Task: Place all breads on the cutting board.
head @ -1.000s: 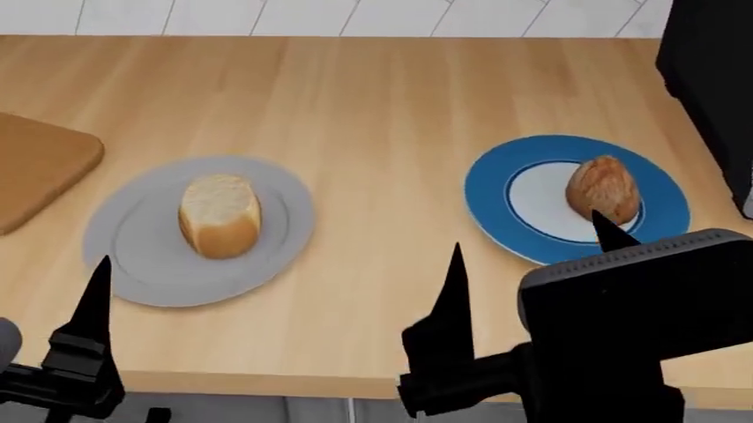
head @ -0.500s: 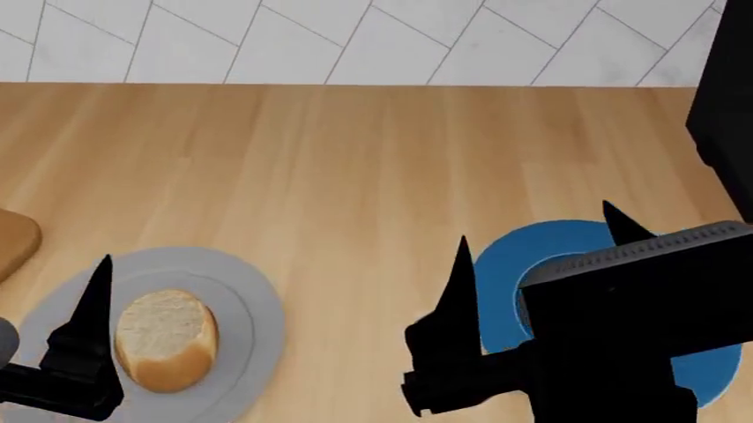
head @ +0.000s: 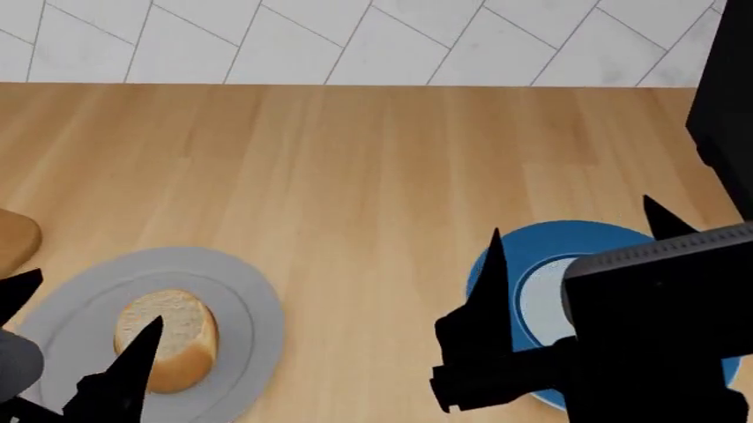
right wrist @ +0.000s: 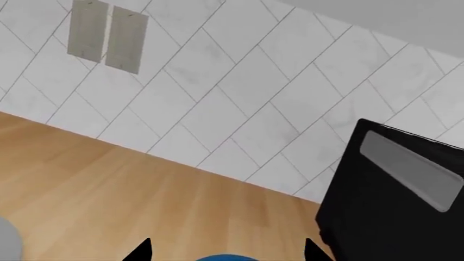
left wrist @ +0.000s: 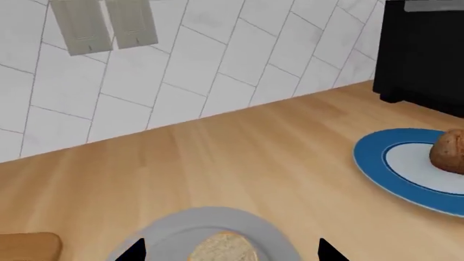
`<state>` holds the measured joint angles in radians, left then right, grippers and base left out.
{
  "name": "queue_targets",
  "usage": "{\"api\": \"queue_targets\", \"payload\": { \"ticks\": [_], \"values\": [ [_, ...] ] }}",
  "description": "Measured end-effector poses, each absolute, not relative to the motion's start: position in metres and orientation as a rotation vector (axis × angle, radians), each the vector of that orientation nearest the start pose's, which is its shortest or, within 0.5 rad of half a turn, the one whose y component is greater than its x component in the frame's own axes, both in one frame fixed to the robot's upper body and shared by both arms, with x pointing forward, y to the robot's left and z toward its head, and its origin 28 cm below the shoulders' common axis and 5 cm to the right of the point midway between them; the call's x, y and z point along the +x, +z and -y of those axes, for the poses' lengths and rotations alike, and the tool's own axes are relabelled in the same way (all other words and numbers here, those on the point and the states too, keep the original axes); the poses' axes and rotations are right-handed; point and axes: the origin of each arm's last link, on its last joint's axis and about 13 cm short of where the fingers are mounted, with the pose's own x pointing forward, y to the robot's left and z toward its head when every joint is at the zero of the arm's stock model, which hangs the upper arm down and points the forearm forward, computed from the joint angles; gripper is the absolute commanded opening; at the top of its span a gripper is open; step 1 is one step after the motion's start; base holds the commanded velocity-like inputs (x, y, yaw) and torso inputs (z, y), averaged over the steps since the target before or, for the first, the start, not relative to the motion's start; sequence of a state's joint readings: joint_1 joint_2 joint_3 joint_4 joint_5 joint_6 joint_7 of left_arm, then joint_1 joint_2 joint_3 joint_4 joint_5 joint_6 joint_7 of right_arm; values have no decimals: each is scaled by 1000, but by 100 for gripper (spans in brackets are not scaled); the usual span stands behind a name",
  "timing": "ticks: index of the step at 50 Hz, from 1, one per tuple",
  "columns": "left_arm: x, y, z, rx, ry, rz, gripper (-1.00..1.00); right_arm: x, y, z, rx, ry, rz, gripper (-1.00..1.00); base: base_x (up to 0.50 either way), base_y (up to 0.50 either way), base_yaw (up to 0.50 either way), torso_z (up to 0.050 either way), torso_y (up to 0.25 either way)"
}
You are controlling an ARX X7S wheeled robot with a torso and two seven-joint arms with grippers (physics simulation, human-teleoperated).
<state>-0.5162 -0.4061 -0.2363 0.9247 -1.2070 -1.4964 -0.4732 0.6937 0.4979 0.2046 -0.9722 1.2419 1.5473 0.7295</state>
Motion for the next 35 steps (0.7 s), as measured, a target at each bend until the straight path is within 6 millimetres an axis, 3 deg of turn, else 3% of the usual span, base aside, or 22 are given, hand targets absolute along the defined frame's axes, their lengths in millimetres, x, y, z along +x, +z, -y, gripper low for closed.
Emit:
{"api": "queue_targets", "payload": {
  "ticks": [17, 35],
  "values": [
    [184, 237, -238, 208, -406, -224, 100, 175, 237, 132, -287, 49, 86, 100, 0, 0, 0, 0, 0],
    [201, 244, -243, 253, -370, -321, 100, 171, 233, 132, -283, 50, 78, 100, 0, 0, 0, 0, 0]
  ]
}}
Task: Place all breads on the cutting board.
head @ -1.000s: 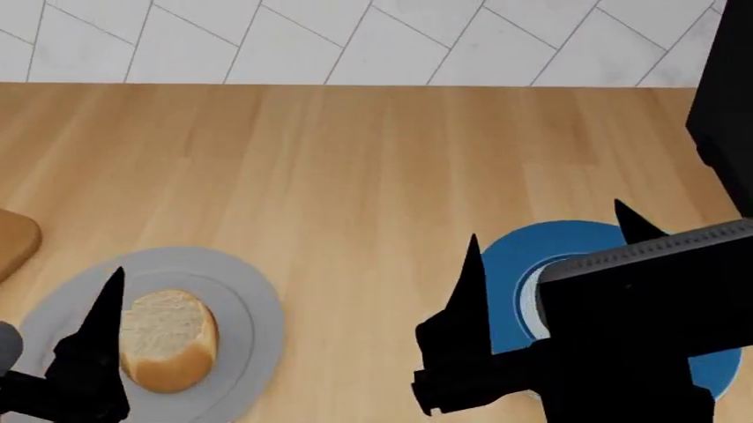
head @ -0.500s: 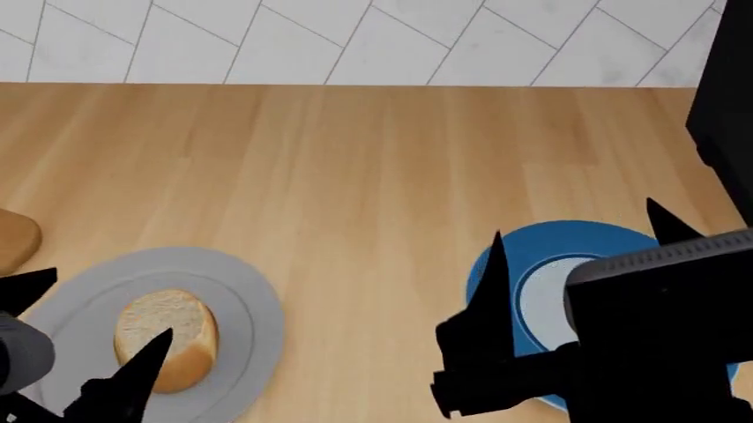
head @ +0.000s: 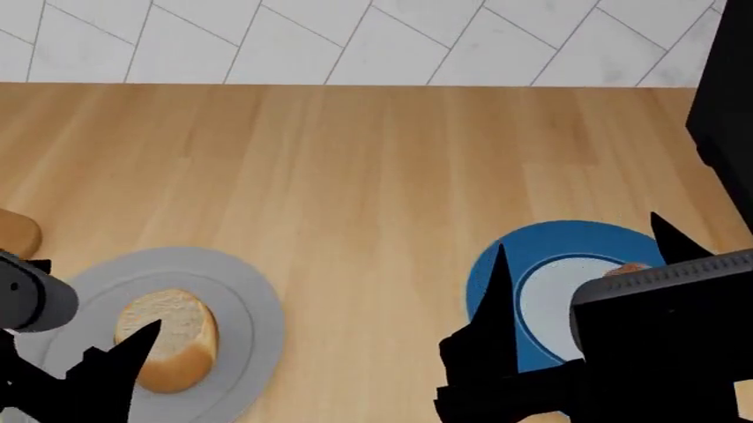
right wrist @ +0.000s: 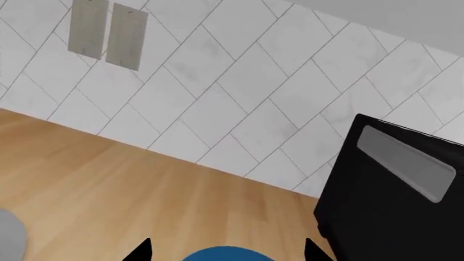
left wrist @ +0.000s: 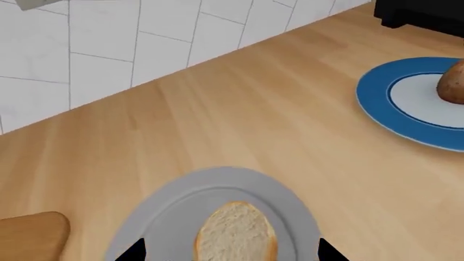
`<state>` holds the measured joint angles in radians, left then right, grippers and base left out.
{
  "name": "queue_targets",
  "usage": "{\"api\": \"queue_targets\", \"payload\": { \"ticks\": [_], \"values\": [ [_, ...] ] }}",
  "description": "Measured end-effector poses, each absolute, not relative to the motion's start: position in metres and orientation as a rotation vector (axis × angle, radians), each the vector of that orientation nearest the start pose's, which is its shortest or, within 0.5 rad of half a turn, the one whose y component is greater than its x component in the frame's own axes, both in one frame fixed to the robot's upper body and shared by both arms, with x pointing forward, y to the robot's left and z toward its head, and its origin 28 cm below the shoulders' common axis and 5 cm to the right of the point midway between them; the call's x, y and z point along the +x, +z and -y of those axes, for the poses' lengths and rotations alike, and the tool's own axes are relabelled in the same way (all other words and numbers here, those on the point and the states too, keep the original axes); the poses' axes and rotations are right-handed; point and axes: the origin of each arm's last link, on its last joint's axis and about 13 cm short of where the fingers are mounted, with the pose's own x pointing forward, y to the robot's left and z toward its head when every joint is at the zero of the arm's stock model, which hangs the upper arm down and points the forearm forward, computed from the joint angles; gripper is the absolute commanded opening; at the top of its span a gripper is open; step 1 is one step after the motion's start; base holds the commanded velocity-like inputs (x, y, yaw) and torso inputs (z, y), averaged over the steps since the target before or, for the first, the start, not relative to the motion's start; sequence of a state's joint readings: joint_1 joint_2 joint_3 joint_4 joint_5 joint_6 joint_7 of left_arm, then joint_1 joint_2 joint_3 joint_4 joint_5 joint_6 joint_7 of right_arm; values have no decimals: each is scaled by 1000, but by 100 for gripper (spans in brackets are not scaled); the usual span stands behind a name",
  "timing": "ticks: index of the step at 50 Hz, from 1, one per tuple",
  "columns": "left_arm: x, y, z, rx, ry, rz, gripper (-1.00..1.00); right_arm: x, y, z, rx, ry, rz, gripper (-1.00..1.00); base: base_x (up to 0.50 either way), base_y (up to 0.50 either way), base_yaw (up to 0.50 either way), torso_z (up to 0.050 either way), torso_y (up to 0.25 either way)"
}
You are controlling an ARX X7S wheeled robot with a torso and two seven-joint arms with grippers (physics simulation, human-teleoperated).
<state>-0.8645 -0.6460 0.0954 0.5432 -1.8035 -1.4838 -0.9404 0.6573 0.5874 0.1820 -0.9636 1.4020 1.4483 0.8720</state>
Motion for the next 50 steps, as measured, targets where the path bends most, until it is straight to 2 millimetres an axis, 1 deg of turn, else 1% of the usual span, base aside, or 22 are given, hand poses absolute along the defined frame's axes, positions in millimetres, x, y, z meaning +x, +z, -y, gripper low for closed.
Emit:
{"api": "queue_targets", "payload": {
  "ticks": [20, 40, 50],
  "values": [
    [226, 235, -239, 281, -359, -401, 100, 170, 231, 133, -282, 52, 74, 100, 0, 0, 0, 0, 0],
    [243, 222, -233, 297, -368, -455, 100, 169, 230, 132, -283, 62, 74, 100, 0, 0, 0, 0, 0],
    [249, 215, -231, 305, -370, -477, 100, 168, 230, 131, -287, 69, 73, 100, 0, 0, 0, 0, 0]
  ]
}}
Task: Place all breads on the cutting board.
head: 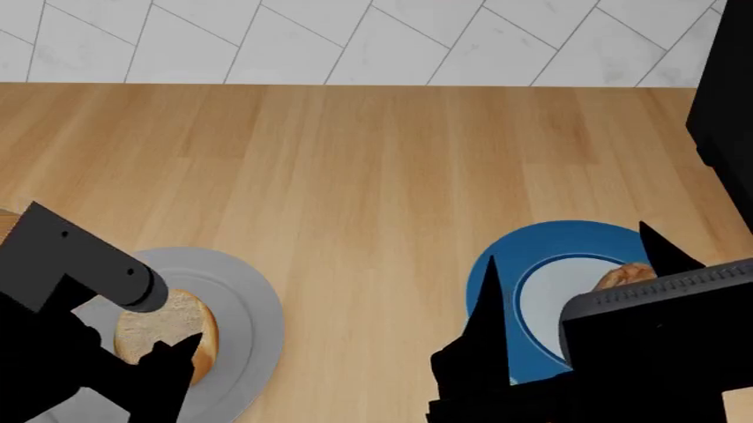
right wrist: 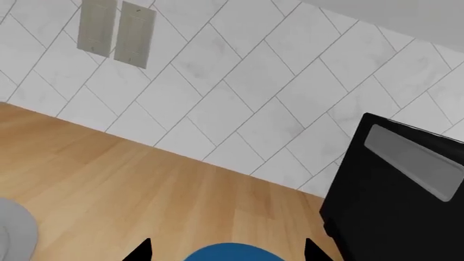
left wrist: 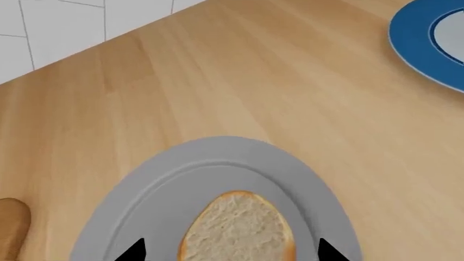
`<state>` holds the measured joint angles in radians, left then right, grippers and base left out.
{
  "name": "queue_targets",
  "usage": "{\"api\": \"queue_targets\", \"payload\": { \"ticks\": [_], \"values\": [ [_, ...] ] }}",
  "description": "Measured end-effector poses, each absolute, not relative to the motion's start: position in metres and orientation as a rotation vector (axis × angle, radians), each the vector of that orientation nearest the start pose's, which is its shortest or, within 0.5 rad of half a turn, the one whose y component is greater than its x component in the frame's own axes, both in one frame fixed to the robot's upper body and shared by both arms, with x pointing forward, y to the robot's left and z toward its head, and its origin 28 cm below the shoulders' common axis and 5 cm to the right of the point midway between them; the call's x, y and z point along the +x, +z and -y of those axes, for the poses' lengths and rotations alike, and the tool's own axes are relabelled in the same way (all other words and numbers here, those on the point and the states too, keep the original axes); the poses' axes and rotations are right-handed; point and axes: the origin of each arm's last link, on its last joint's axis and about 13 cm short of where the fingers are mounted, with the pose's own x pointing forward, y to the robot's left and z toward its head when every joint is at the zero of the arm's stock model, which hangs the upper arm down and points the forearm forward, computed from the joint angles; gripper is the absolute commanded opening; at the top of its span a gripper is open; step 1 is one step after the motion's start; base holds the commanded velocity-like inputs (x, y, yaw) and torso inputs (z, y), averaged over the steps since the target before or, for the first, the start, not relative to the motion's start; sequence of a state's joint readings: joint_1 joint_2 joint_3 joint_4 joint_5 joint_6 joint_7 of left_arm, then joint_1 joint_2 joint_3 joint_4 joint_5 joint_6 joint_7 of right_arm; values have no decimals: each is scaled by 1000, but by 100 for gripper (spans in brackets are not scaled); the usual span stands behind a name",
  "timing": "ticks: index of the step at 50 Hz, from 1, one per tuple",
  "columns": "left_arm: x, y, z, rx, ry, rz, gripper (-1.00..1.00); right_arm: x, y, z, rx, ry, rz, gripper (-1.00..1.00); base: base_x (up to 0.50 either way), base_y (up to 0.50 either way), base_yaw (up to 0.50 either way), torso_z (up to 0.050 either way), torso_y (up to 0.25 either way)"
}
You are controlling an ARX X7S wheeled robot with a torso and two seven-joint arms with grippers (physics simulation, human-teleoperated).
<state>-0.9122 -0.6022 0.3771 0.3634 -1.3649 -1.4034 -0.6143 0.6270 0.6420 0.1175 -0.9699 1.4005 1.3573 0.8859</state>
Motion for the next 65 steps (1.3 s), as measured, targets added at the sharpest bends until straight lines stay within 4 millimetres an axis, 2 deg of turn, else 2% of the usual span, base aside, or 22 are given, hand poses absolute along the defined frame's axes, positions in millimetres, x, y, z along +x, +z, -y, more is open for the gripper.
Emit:
{"api": "queue_targets", "payload": {
  "ticks": [65],
  "values": [
    [271, 180, -229, 349, -374, -596, 100, 163, 230, 128, -305, 94, 78, 100, 0, 0, 0, 0, 0]
  ]
}}
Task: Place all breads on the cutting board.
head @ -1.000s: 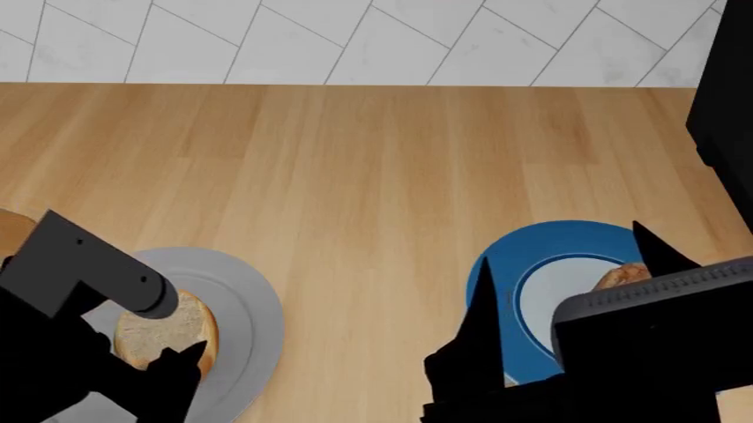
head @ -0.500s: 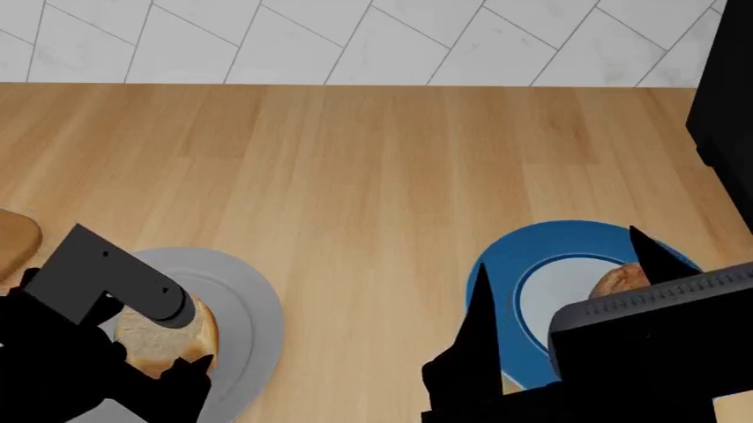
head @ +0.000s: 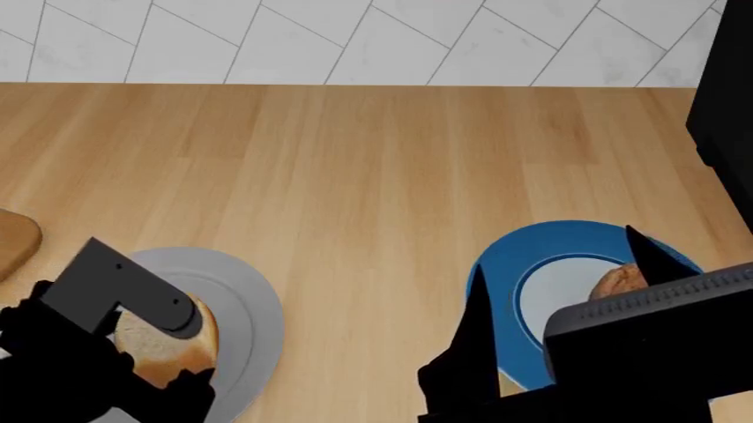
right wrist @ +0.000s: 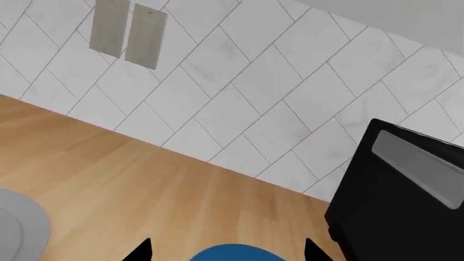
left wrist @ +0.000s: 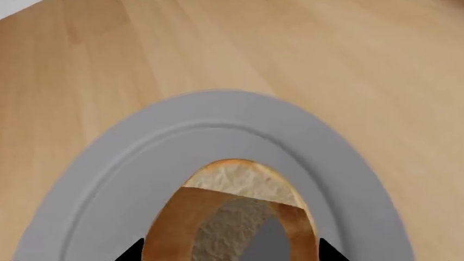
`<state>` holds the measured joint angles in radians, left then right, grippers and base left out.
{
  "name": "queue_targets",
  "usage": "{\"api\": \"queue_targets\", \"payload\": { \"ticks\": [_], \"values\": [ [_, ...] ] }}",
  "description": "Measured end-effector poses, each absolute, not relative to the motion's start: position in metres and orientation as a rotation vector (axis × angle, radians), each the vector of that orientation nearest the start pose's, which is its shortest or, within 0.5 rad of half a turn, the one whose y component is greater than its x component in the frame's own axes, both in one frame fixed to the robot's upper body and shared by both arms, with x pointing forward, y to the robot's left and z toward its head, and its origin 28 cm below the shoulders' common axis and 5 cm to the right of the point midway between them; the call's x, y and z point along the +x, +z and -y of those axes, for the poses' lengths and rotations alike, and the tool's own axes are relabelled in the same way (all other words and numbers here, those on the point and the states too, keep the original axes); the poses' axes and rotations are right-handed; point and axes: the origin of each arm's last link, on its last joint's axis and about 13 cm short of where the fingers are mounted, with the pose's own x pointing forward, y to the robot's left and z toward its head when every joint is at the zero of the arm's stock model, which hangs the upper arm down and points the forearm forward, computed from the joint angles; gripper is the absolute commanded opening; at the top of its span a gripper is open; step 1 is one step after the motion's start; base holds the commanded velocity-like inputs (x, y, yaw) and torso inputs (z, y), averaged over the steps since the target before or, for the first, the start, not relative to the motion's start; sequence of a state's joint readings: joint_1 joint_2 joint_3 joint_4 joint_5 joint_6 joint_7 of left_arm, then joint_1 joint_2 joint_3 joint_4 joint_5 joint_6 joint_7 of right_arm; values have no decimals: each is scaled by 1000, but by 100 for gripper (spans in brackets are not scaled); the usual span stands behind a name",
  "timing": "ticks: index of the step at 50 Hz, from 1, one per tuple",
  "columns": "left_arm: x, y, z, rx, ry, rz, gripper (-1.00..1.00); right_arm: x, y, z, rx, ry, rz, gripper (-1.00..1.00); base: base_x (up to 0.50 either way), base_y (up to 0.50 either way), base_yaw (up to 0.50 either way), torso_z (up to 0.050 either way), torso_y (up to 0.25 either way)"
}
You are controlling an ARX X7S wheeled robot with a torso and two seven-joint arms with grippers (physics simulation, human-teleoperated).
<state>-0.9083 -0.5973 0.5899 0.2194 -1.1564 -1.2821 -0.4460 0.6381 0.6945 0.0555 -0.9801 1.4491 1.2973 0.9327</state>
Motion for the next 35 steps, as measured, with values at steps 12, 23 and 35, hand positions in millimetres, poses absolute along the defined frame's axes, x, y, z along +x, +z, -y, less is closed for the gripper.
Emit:
{"api": "queue_targets", "payload": {
  "ticks": [12, 23, 35],
  "values": [
    [272, 175, -228, 365, -369, -597, -100, 163, 230, 128, -308, 96, 78, 100, 0, 0, 0, 0, 0],
    [259, 202, -226, 349, -374, -476, -100, 163, 229, 128, -307, 93, 75, 100, 0, 0, 0, 0, 0],
    [236, 233, -228, 336, -382, -346, -100, 172, 230, 138, -290, 50, 43, 100, 0, 0, 0, 0, 1]
  ]
}}
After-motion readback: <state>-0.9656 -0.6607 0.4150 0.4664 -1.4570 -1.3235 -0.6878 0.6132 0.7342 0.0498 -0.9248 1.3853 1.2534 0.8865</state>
